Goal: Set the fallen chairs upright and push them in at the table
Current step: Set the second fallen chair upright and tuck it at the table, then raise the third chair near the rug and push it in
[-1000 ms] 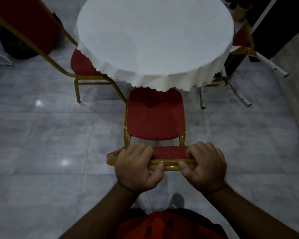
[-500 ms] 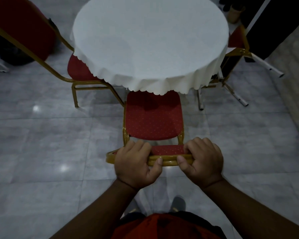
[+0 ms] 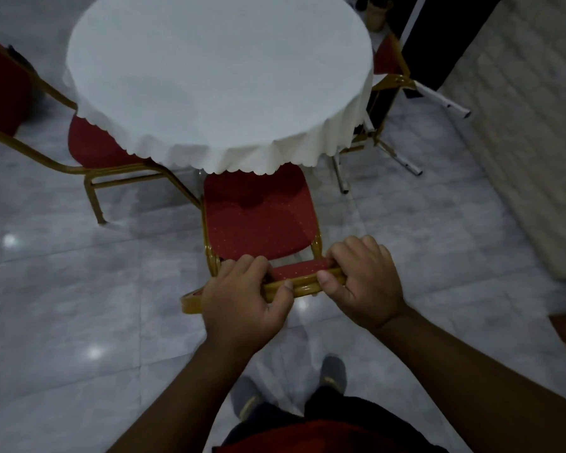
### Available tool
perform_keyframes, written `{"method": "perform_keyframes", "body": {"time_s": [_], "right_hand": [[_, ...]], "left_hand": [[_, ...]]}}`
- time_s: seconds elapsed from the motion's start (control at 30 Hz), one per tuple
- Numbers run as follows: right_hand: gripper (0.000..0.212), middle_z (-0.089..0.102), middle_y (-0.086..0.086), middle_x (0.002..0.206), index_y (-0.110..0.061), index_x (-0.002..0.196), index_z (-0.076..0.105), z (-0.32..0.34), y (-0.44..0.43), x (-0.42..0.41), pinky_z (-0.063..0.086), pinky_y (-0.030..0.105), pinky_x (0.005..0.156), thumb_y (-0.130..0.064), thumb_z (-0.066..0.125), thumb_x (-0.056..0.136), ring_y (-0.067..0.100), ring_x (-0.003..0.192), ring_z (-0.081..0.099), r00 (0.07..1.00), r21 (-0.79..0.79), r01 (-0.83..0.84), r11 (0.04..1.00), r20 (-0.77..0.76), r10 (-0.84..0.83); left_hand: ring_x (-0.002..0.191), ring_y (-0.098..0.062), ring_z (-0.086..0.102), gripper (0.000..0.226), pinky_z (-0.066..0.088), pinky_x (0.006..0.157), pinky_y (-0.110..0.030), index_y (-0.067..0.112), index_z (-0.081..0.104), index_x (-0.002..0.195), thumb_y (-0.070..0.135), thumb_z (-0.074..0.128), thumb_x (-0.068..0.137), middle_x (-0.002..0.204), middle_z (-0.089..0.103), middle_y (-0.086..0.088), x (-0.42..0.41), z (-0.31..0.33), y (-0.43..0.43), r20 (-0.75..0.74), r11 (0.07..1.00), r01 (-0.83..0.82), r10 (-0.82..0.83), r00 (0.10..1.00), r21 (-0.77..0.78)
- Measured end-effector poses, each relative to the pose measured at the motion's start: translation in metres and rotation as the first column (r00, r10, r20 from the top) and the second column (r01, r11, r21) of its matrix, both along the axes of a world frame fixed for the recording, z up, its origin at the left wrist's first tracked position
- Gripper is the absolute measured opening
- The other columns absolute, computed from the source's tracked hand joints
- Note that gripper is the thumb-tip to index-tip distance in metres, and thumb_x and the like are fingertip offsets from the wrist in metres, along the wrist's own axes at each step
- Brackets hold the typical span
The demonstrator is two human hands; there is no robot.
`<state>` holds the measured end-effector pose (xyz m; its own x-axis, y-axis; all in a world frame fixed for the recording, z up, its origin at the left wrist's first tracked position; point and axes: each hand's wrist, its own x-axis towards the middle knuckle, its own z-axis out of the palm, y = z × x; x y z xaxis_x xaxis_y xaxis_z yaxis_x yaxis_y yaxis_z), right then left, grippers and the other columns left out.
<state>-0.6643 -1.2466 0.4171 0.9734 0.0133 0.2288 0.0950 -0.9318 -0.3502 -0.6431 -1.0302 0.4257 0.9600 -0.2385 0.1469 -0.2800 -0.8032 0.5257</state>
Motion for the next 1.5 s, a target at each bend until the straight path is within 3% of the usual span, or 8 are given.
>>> {"method": "perform_keyframes", "body": {"time_s": [0.13, 0.23, 0.37, 0.5, 0.7, 0.83, 1.03, 1.5], "right_hand": [[0.058, 0.057, -0.006, 0.096, -0.024, 0.102, 0.06, -0.001, -0.005, -0.016, 0.037, 0.034, 0.083, -0.073, 0.03, 0.091, 0.016, 0.093, 0.047, 0.99, 0.07, 0.13, 0.989, -0.059, -0.126], [0.053, 0.063, -0.007, 0.111, -0.025, 0.117, 0.062, -0.004, -0.022, -0.028, 0.035, 0.031, 0.094, -0.067, 0.041, 0.091, 0.015, 0.109, 0.051, 0.958, 0.112, 0.283, 0.953, -0.08, -0.275], [0.054, 0.065, -0.006, 0.128, -0.026, 0.127, 0.062, -0.007, -0.079, -0.053, 0.038, 0.042, 0.108, -0.061, 0.035, 0.097, 0.016, 0.121, 0.057, 0.928, -0.031, 0.337, 0.941, -0.159, -0.338], [0.064, 0.061, -0.004, 0.14, -0.027, 0.135, 0.06, -0.003, -0.152, -0.079, 0.031, 0.047, 0.117, -0.065, 0.027, 0.096, 0.015, 0.133, 0.052, 0.875, -0.103, 0.411, 0.906, -0.234, -0.423], [0.089, 0.035, -0.006, 0.162, -0.03, 0.15, 0.041, 0.021, -0.285, -0.106, 0.011, 0.042, 0.125, -0.074, 0.002, 0.083, 0.013, 0.151, 0.024, 0.761, -0.116, 0.539, 0.834, -0.357, -0.541], [0.07, 0.022, -0.006, 0.167, -0.028, 0.156, 0.029, 0.035, -0.379, -0.108, 0.004, 0.04, 0.126, -0.067, 0.022, 0.098, 0.011, 0.154, 0.013, 0.695, -0.129, 0.596, 0.792, -0.412, -0.59], [0.068, 0.019, -0.002, 0.168, -0.024, 0.158, 0.027, 0.031, -0.504, -0.053, 0.006, 0.044, 0.126, -0.061, 0.026, 0.102, 0.014, 0.155, 0.01, 0.65, -0.179, 0.597, 0.782, -0.464, -0.602], [0.066, 0.024, 0.002, 0.167, -0.021, 0.157, 0.028, 0.028, -0.784, 0.122, 0.013, 0.043, 0.125, -0.058, 0.028, 0.103, 0.019, 0.154, 0.018, 0.586, -0.253, 0.599, 0.759, -0.507, -0.632]], "left_hand": [[0.083, -0.012, 0.053, 0.04, 0.049, 0.076, -0.04, 0.034, 0.06, 0.083, 0.065, 0.035, 0.089, 0.082, 0.056, 0.014, 0.01, 0.022, -0.018, -0.277, 0.999, 0.022, -0.01, 0.961, 0.042], [0.088, -0.016, 0.055, 0.042, 0.05, 0.079, -0.041, 0.034, 0.06, 0.09, 0.066, 0.034, 0.095, 0.089, 0.056, 0.013, 0.017, 0.034, -0.052, -0.343, 0.976, 0.197, -0.154, 0.927, 0.094], [0.105, -0.022, 0.057, 0.053, 0.05, 0.09, -0.048, 0.032, 0.058, 0.115, 0.072, 0.028, 0.096, 0.114, 0.057, 0.008, 0.021, 0.039, -0.112, -0.41, 0.924, 0.328, -0.227, 0.883, 0.197], [0.126, -0.024, 0.052, 0.059, 0.045, 0.103, -0.047, 0.026, 0.052, 0.137, 0.066, 0.035, 0.098, 0.141, 0.054, 0.003, 0.014, 0.037, -0.204, -0.393, 0.892, 0.425, -0.339, 0.855, 0.155], [0.145, -0.023, 0.036, 0.06, 0.03, 0.118, -0.041, 0.019, 0.046, 0.147, 0.057, 0.04, 0.101, 0.156, 0.044, -0.002, 0.009, 0.047, -0.369, -0.276, 0.822, 0.549, -0.499, 0.822, 0.151], [0.155, -0.024, 0.014, 0.07, 0.008, 0.125, -0.041, 0.017, 0.028, 0.158, 0.06, 0.031, 0.103, 0.168, 0.02, -0.006, 0.013, 0.054, -0.465, -0.318, 0.747, 0.629, -0.556, 0.768, 0.215], [0.158, -0.025, 0.004, 0.074, 0.0, 0.126, -0.041, 0.018, 0.018, 0.161, 0.063, 0.026, 0.103, 0.171, 0.009, -0.007, 0.054, 0.042, -0.577, -0.399, 0.705, 0.666, -0.554, 0.731, 0.243], [0.153, -0.03, 0.022, 0.07, 0.015, 0.126, -0.043, 0.01, 0.03, 0.156, 0.055, 0.034, 0.103, 0.164, 0.029, -0.014, 0.253, -0.011, -0.837, -0.431, 0.695, 0.667, -0.532, 0.729, 0.268]]}}
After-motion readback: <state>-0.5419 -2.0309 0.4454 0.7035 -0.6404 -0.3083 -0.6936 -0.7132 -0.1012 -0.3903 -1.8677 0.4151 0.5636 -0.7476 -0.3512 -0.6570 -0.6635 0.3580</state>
